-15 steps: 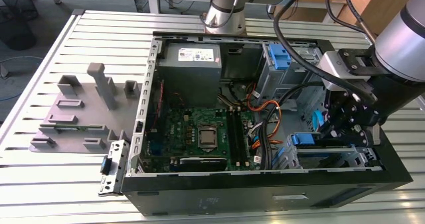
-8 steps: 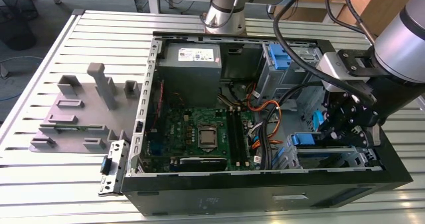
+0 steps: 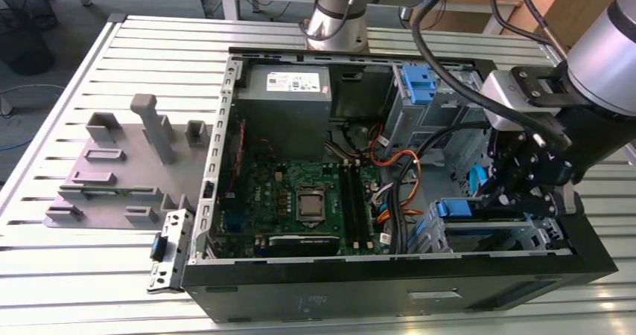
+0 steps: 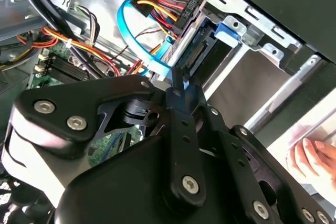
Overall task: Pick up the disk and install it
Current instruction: 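Insert the first disk wire, then insert the second disk wire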
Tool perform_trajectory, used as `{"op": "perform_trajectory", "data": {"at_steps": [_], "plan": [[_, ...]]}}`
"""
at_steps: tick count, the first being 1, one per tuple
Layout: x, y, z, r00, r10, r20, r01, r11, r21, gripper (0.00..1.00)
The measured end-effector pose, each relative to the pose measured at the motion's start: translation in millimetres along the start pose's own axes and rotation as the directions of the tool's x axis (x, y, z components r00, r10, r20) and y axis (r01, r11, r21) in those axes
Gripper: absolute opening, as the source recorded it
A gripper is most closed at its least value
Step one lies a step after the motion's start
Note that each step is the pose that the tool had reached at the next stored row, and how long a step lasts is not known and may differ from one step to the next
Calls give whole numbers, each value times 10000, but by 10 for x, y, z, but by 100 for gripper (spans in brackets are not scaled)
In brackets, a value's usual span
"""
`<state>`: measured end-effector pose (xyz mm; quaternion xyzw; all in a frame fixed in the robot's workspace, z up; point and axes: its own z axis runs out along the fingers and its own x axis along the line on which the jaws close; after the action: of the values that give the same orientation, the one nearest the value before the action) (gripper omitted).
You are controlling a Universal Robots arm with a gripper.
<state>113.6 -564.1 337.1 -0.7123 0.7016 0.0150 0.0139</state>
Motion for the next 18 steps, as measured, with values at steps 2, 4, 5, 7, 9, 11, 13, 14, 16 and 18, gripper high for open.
{"op": "perform_trajectory", "data": {"at_steps": [2, 4, 5, 7, 9, 11, 13, 14, 16, 18], "plan": [[-2, 0, -47, 10000, 0, 2, 0, 10000, 0, 23], [-4, 0, -101, 10000, 0, 0, 0, 10000, 0, 23], [-5, 0, -128, 10000, 0, 1, 0, 10000, 0, 23], [-6, 0, -151, 10000, -1, 1, 1, 10000, 0, 23], [-6, 0, -150, 10000, -1, 4, 1, 10000, 0, 23], [-6, -16, -152, 10000, -1, 0, 1, 10000, -1, 23], [-6, -22, -152, 10000, 0, 0, 0, 10000, 0, 23], [-6, -24, -152, 10000, -1, 1, 1, 10000, 0, 23], [-6, -25, -152, 10000, 0, 1, 0, 10000, 0, 23], [-6, -25, -152, 10000, 0, 1, 0, 10000, 0, 23]]}}
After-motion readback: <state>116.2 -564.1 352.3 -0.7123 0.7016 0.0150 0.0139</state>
